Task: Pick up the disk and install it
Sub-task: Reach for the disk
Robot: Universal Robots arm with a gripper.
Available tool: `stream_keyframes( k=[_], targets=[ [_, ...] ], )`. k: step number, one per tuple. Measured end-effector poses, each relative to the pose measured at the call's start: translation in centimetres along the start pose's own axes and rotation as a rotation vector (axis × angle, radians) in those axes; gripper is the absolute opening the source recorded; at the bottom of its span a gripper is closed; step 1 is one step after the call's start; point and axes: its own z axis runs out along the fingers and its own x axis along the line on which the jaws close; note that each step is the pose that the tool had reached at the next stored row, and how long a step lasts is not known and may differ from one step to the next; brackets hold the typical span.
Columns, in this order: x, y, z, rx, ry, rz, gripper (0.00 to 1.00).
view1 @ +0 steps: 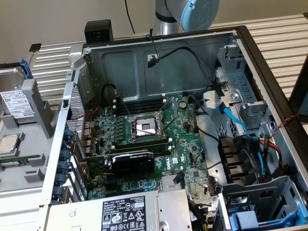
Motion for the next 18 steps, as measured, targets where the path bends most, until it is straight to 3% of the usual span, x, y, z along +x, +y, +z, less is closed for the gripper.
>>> stream_keyframes(
  k=[18],
  targets=[
    [-0.17,0.14,0.01,-0.0001,-0.0009,0.000,0.11]
  ],
)
